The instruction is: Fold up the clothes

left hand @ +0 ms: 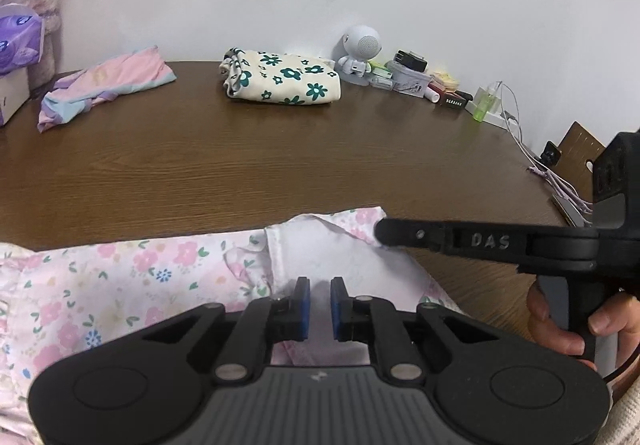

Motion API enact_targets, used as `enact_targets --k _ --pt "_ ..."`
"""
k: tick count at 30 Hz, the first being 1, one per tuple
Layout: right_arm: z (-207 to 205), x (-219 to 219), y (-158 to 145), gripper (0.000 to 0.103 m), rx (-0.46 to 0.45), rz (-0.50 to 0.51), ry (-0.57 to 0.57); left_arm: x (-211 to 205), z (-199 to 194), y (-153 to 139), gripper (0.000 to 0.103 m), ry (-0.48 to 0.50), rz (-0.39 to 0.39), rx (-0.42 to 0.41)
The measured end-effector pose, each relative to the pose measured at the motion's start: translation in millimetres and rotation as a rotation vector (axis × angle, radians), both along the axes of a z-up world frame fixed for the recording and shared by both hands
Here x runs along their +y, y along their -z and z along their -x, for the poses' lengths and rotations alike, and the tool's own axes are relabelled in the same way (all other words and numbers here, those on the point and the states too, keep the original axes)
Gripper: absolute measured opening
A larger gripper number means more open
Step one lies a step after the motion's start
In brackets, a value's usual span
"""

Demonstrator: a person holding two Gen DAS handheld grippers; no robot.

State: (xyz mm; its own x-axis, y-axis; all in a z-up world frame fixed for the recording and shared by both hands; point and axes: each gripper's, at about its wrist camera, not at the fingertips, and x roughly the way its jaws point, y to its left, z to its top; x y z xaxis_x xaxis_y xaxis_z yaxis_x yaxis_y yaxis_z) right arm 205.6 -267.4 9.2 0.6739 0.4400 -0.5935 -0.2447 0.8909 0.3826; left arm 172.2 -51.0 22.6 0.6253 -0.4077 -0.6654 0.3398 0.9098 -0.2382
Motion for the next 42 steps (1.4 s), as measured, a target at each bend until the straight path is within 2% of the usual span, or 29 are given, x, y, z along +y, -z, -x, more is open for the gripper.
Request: enact_targets --k 4,10,17,20,26,29,33,38,42 --pt "1.3 6.9 6.1 0.006 0.012 0.024 -0.018 1.8 4.2 -2.3 0.01 0.012 0.019 -0.017" --pt "5.9 6.6 5.0 0.008 0.001 0.023 -0.022 -0.6 5.6 2.5 0.01 0.022 -0.004 -0.011" --pt "30.6 -20.3 -20.1 0.01 -0.065 -0.048 0.019 -1.0 19.6 -12.1 0.01 0.032 0.015 -0.061" --pt "55.6 -21.6 -24.7 0.01 -0.082 0.01 0.02 -8.4 28.2 -15.1 0.01 0.052 0.003 -0.08" --pt "94.6 -14.3 -15.8 0.01 -0.088 0.121 0.003 -16.8 24.2 -2.3 0.01 0.049 -0.023 -0.029" --pt "94.9 -13.9 -10.6 0.01 -0.086 0.117 0.004 -17.3 24.4 0.4 0.01 0.047 -0.026 -0.027" --pt "93.3 -14.3 -9.7 0.01 -0.1 0.045 -0.037 -17.7 25.5 3.0 0.01 0.052 -0.032 -0.031" --pt "89.0 -1.4 -1.5 0.01 -0.068 0.13 -0.038 -17.9 24.8 5.4 0.01 0.065 -0.034 -0.028" --pt "86.9 4.4 4.9 0.01 -0.05 0.155 -0.039 -16.7 24.8 6.9 0.01 0.071 -0.035 -0.029"
